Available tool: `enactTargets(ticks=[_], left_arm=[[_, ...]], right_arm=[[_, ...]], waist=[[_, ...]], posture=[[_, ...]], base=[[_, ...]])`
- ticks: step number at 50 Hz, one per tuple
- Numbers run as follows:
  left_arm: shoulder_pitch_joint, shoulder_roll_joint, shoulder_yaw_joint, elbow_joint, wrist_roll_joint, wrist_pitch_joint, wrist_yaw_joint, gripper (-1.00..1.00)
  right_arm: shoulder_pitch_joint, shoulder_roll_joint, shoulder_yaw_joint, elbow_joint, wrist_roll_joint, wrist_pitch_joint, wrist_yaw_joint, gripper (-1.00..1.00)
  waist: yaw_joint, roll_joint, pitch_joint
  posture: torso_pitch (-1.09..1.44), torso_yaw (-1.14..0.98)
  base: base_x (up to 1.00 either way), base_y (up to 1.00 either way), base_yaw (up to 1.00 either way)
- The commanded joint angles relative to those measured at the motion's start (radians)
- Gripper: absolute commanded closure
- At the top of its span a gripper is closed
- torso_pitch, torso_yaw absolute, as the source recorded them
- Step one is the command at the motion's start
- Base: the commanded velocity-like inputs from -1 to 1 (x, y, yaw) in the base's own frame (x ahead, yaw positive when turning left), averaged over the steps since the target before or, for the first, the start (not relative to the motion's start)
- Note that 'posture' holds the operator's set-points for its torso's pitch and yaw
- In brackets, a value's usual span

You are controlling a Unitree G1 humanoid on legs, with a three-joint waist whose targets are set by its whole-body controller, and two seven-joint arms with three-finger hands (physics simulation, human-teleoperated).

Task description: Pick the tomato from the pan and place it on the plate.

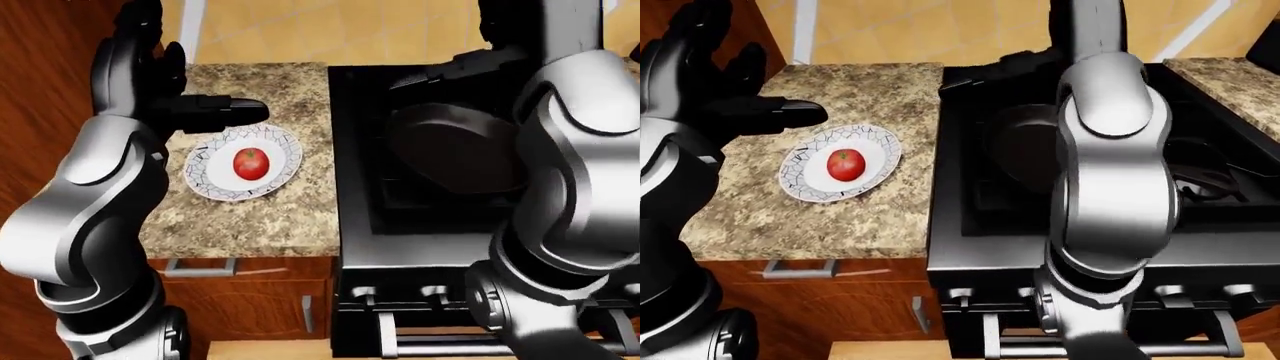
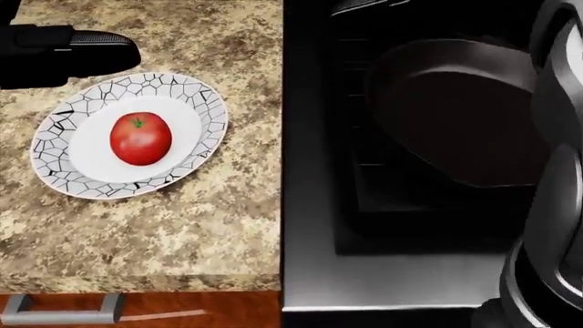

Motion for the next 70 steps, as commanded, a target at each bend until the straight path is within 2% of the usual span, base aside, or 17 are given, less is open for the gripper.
enactTargets(ticks=[1,8,10,15,20,23,34,37,40,43,50,61,66,70], left_arm=[[-0.03,0.01,0.007,-0.022,0.006,-0.025,0.0,-1.0],[-0.031,0.005,0.002,-0.033,0.017,-0.018,-0.007,-1.0],[-0.03,0.002,0.004,-0.04,0.018,-0.013,-0.007,-1.0],[-0.034,-0.003,0.004,-0.054,0.017,-0.003,-0.004,-1.0],[-0.046,-0.001,0.005,-0.051,0.017,-0.004,-0.005,-1.0],[-0.047,-0.001,0.004,-0.051,0.018,-0.005,-0.004,-1.0],[-0.054,-0.011,0.002,-0.064,0.013,-0.021,0.01,-1.0],[-0.07,-0.006,0.003,-0.073,0.007,-0.029,0.015,-1.0],[-0.092,0.004,0.004,-0.087,0.01,-0.043,0.023,-1.0],[-0.105,0.004,0.0,-0.097,0.005,-0.066,0.025,-1.0],[-0.138,0.012,0.008,-0.109,-0.015,-0.126,0.046,-1.0],[-0.173,0.05,0.012,-0.134,-0.043,-0.249,0.099,-1.0],[-0.182,0.073,-0.008,-0.153,-0.029,-0.286,0.105,-1.0],[-0.186,0.071,-0.006,-0.161,-0.032,-0.294,0.101,-1.0]], right_arm=[[-0.005,-0.013,-0.015,-0.039,-0.012,0.004,0.013,-1.0],[0.051,-0.014,-0.102,-0.109,0.045,0.005,0.008,-1.0],[0.054,0.001,-0.147,-0.129,0.094,0.019,-0.008,-1.0],[0.064,-0.018,-0.208,-0.158,0.214,0.033,-0.06,-1.0],[0.065,-0.021,-0.281,-0.184,0.366,0.038,-0.134,-1.0],[0.066,-0.048,-0.313,-0.2,0.456,0.052,-0.19,-1.0],[0.079,-0.116,-0.39,-0.228,0.773,0.047,-0.406,-1.0],[0.069,-0.149,-0.384,-0.233,0.868,0.017,-0.486,-1.0],[0.062,-0.213,-0.347,-0.241,0.93,-0.047,-0.551,-1.0],[0.051,-0.275,-0.308,-0.248,0.954,-0.088,-0.601,-1.0],[0.056,-0.355,-0.286,-0.247,0.987,-0.153,-0.652,-1.0],[0.012,-0.438,-0.31,-0.251,1.06,-0.192,-0.696,-1.0],[0.014,-0.494,-0.299,-0.253,1.036,-0.247,-0.697,-1.0],[0.016,-0.508,-0.309,-0.247,1.052,-0.275,-0.701,-1.0]], waist=[[0.0,0.003,-0.023],[0.002,0.002,-0.024],[0.002,0.002,-0.025],[0.002,0.001,-0.024],[0.002,-0.001,-0.024],[0.003,-0.003,-0.023],[0.005,-0.013,-0.022],[0.006,-0.014,-0.021],[0.007,-0.016,-0.018],[0.007,-0.018,-0.015],[0.008,-0.024,-0.011],[0.009,-0.028,-0.003],[0.009,-0.029,0.0],[0.01,-0.03,0.002]], posture=[[0.0,0.0],[0.0,0.0],[0.0,0.0],[0.0,0.0],[0.0,0.0],[0.0,0.0],[0.0,0.0],[0.0,0.0],[0.0,0.0],[0.0,0.0],[0.0,0.0],[0.0,0.0],[0.0,0.0],[0.0,0.0]], base=[[0.0,0.0,0.0],[0.0,0.0,0.0],[0.0,0.0,0.0],[0.0,0.0,0.0],[0.0,0.0,0.0],[0.0,0.0,0.0],[0.0,0.0,0.0],[0.0,0.0,0.0],[0.0,0.0,0.0],[0.0,0.0,0.0],[0.0,0.0,0.0],[0.0,0.0,0.0],[0.0,0.0,0.0],[0.0,0.0,0.0]])
